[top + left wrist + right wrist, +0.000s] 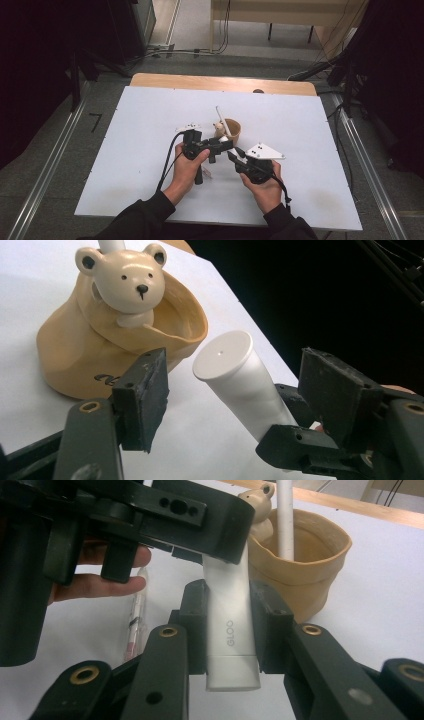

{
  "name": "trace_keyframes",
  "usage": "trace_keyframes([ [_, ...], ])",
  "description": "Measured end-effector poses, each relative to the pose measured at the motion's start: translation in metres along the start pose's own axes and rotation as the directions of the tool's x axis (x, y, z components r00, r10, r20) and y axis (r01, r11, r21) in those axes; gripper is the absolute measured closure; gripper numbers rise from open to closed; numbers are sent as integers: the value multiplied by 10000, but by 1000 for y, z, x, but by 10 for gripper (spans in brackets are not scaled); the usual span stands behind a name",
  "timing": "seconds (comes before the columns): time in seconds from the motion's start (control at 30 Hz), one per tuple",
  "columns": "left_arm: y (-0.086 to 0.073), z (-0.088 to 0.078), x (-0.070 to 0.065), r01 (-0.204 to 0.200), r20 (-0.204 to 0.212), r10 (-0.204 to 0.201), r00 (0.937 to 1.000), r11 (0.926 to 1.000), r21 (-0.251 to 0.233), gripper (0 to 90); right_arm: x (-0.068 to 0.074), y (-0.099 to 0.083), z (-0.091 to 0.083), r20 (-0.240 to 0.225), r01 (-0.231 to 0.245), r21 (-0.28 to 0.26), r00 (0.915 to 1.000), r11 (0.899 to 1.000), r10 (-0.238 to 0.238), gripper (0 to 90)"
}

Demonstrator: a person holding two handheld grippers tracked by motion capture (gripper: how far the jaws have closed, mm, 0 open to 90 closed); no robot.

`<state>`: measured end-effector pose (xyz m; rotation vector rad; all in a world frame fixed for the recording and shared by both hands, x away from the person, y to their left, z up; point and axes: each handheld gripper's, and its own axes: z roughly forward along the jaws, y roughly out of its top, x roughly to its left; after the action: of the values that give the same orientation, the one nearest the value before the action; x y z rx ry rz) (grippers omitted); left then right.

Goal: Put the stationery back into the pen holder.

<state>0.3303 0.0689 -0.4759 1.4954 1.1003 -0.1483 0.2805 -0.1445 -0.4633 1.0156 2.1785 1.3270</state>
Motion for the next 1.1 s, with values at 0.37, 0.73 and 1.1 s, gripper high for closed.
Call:
trace_keyframes([
  [0.37, 0, -1, 1, 192, 257, -191, 9995, 9998, -38, 483, 3, 1, 2, -93, 44, -144, 9999, 9999, -46, 687],
  [0.73, 0, -3, 2, 192, 267, -189, 9995, 9998, -87, 573, 3, 0, 4, -174, -25, -145, 9998, 9999, 22, 685],
  [1.1, -2, -3, -4, -428, 88, 429, 9990, 9990, -136, 673, 3, -2, 7, -171, -23, 18, 9999, 10000, 24, 687],
])
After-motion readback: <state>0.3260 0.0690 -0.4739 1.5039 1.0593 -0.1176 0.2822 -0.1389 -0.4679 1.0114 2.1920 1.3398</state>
